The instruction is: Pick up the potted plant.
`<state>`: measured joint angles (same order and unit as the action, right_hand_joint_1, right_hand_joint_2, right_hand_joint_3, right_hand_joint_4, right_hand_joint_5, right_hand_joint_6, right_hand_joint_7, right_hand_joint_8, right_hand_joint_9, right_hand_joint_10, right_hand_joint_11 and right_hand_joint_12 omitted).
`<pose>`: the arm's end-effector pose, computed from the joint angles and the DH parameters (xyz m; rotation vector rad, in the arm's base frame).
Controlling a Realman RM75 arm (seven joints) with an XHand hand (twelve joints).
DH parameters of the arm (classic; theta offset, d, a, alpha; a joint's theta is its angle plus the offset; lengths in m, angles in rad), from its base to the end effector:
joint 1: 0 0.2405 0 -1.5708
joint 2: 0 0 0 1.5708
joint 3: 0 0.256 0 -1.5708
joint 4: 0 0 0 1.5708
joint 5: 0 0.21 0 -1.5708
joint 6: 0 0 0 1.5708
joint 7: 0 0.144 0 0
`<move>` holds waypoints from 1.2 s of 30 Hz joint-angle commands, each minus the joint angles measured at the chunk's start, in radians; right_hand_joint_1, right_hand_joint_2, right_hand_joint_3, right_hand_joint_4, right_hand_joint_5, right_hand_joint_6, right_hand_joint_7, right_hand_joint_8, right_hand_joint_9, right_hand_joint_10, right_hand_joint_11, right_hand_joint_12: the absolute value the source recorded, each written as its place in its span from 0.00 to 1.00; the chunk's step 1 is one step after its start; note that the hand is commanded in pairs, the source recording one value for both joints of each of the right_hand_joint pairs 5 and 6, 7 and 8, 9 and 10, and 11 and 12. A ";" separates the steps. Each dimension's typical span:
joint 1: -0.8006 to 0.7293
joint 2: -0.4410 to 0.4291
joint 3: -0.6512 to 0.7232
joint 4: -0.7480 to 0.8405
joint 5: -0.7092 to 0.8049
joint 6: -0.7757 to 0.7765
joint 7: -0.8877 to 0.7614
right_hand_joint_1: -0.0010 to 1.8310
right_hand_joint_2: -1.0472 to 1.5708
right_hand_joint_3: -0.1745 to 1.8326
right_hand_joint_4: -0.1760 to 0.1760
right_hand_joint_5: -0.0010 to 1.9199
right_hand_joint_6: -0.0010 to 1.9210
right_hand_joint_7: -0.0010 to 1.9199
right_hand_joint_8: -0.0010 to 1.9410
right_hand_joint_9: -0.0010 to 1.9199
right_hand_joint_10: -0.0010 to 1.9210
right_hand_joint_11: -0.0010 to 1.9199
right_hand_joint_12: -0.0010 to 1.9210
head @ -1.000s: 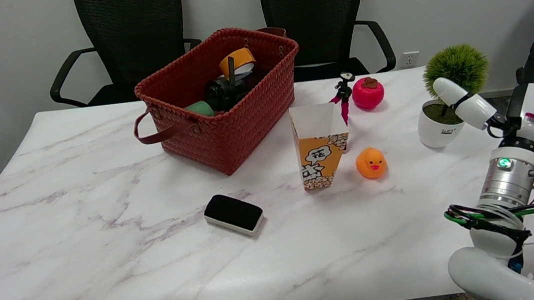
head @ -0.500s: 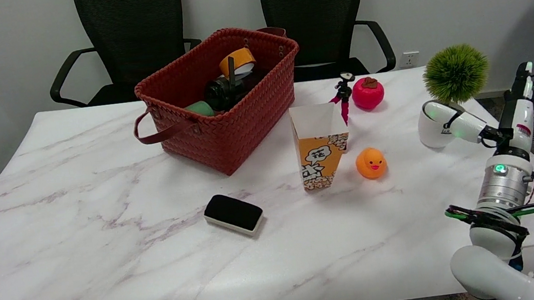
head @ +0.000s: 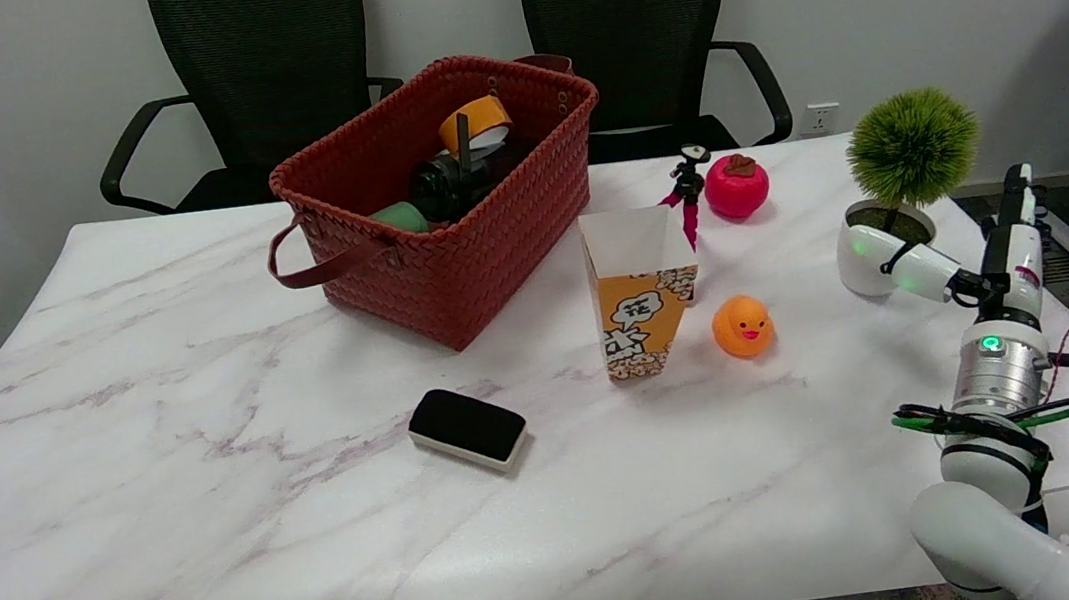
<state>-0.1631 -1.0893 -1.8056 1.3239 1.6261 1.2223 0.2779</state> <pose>-0.2966 -0.2290 0.4568 0.6415 -0.2251 1.2473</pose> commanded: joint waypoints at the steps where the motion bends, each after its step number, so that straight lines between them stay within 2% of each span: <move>1: 0.057 0.017 0.046 -0.122 0.041 -0.183 0.082 0.55 0.59 0.00 0.50 0.00 0.00 0.00 0.00 0.02 0.02 0.09 0.09; 22: 0.182 0.050 0.026 -0.280 0.043 -0.338 0.145 0.53 0.61 0.00 0.50 0.00 0.00 0.00 0.00 0.01 0.01 0.07 0.07; 36: 0.229 0.056 -0.025 -0.356 0.043 -0.357 0.201 0.53 0.61 0.00 0.50 0.00 0.00 0.00 0.00 0.01 0.01 0.07 0.07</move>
<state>0.0026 -1.0451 -1.7863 1.0650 1.6666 0.9161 0.4156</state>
